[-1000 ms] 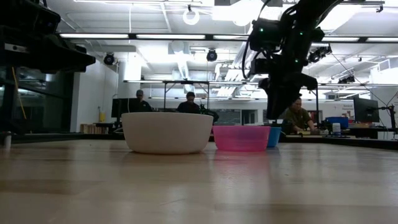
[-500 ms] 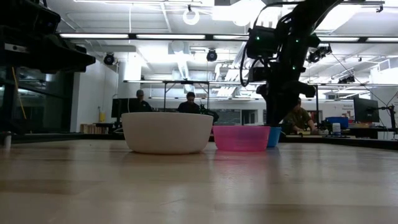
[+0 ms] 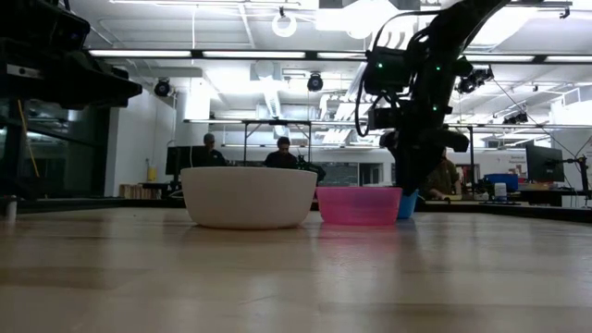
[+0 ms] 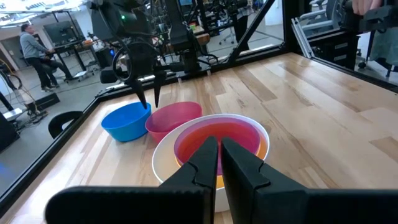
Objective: Nest bowls inside each other
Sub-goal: Stack the blue bowl on top of the purple bowl
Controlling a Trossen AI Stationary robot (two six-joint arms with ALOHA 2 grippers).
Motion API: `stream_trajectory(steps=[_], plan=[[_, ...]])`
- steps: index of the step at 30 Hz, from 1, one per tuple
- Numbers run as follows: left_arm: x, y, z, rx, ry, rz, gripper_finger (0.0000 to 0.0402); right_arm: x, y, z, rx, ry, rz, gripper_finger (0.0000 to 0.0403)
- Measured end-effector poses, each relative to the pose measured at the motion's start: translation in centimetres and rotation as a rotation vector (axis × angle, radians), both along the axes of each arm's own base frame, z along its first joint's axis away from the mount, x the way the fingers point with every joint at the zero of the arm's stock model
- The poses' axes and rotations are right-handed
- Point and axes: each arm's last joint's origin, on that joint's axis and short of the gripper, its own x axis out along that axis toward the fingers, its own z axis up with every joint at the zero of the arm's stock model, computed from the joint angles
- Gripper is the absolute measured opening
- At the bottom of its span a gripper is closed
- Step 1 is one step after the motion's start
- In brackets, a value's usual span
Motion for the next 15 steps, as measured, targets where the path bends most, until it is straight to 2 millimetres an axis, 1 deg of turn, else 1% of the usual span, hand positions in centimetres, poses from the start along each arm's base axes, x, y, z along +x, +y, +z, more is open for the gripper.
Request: stream_trajectory(steps=[15], plan=[[0.0, 0.0, 0.0, 0.0, 0.0, 0.0, 0.0019, -0.05, 0.02, -0.02, -0.001, 0.006, -0.001, 0.011]])
